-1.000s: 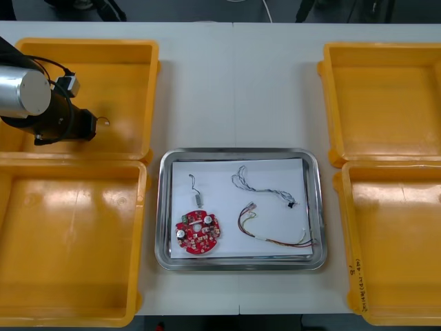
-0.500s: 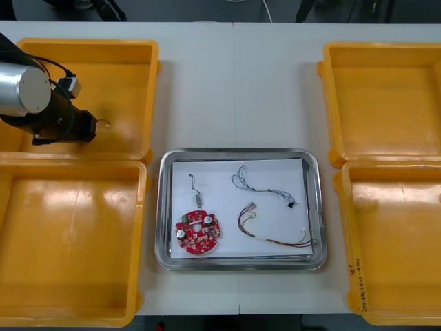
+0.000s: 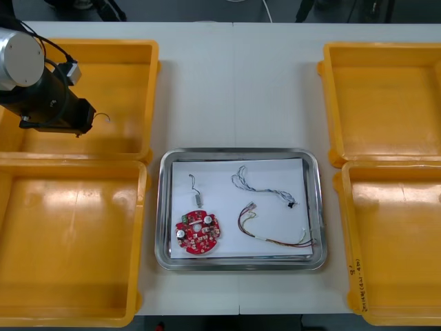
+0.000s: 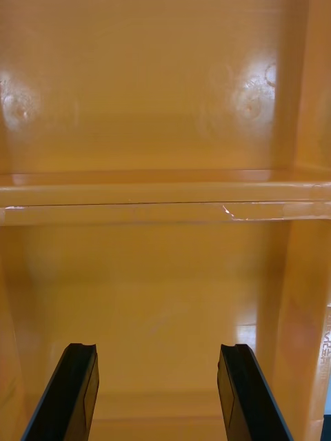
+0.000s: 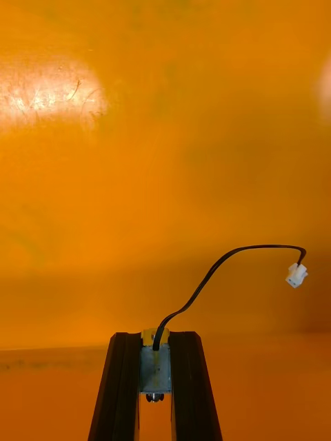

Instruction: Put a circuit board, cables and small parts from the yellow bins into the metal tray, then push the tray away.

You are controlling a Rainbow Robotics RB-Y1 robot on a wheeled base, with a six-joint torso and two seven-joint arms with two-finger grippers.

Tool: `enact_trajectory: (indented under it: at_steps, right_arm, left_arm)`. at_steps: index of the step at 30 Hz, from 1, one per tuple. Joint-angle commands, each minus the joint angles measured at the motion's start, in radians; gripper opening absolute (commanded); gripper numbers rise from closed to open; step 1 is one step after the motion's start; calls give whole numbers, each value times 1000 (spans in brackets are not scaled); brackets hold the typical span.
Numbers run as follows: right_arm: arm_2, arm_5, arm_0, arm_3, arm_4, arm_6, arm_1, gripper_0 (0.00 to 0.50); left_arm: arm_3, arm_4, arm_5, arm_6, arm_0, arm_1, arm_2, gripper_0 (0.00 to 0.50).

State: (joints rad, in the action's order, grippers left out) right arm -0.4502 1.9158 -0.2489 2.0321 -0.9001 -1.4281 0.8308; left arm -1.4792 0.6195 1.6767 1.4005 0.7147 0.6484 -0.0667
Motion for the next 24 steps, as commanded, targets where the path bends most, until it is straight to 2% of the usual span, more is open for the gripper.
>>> enact_trajectory:
  at_steps: [1,4,9,24]
  right_arm:
    - [-22,4,10,19,-5,35,21,500]
    - [-22,4,10,22,-3,34,21,500]
    - [-22,4,10,22,0,37,22,500]
    - [-22,4,10,20,-3,38,21,500]
  left_arm:
    - [-105,-3,66,-146,49,2,22,0]
    - [-151,-3,109,-164,49,-3,16,0]
    - [-239,5,156,-271,51,-16,-16,0]
    - [-423,14,184,-564,54,-65,-165,0]
